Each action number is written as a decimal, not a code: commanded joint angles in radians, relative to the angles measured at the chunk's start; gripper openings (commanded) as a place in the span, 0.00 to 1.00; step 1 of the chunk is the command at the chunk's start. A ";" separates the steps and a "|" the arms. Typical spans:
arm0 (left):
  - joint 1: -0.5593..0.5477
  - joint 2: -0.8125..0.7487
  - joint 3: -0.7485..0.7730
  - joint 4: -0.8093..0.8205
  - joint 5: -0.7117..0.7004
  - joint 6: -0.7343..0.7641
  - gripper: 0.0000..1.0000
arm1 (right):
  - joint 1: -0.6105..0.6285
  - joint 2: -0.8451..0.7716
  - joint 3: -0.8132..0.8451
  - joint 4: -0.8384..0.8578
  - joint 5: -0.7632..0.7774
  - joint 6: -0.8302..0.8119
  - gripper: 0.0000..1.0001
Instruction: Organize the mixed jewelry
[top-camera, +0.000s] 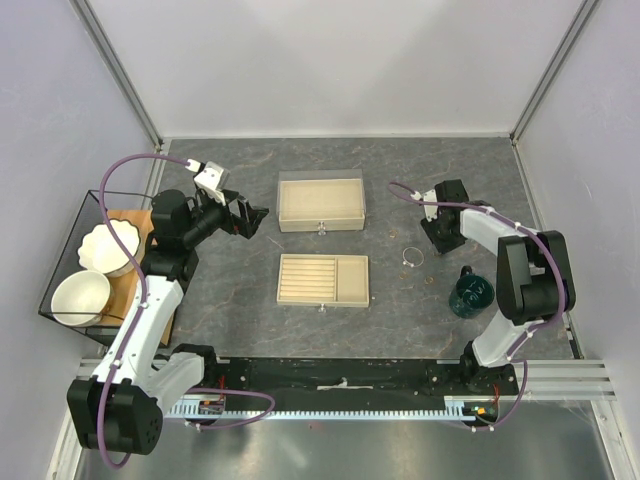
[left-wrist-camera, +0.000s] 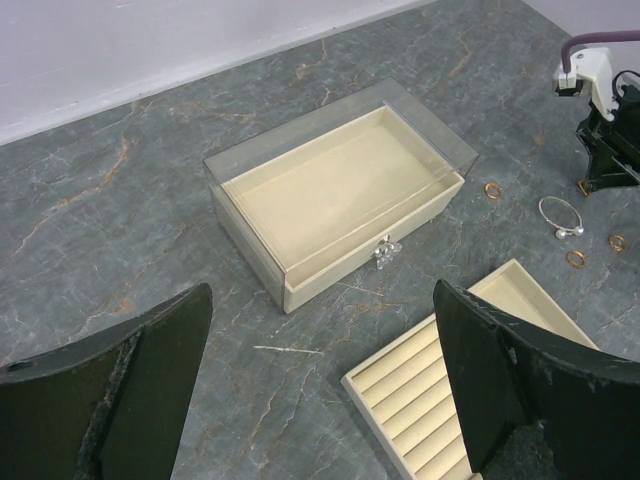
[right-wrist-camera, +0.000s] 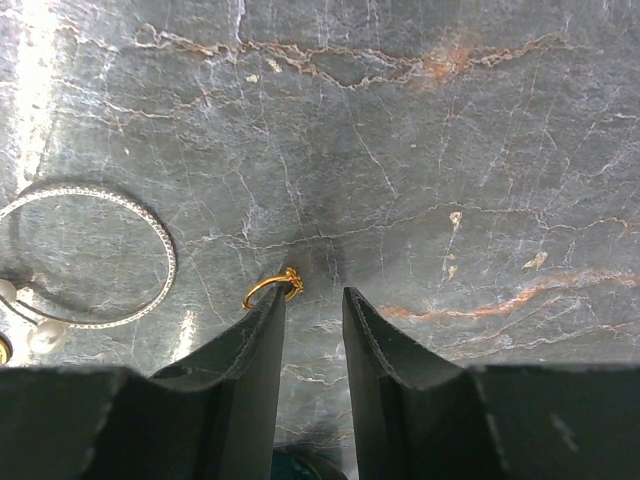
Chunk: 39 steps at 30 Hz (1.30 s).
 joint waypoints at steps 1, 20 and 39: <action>-0.004 -0.010 -0.011 0.020 0.016 0.031 0.99 | 0.002 0.023 0.039 0.010 0.009 -0.008 0.37; -0.006 -0.015 -0.018 0.023 0.012 0.034 0.99 | 0.004 -0.031 0.075 -0.039 -0.041 0.006 0.36; -0.008 -0.012 -0.022 0.031 0.007 0.041 0.99 | 0.004 0.015 0.088 -0.014 -0.067 -0.054 0.36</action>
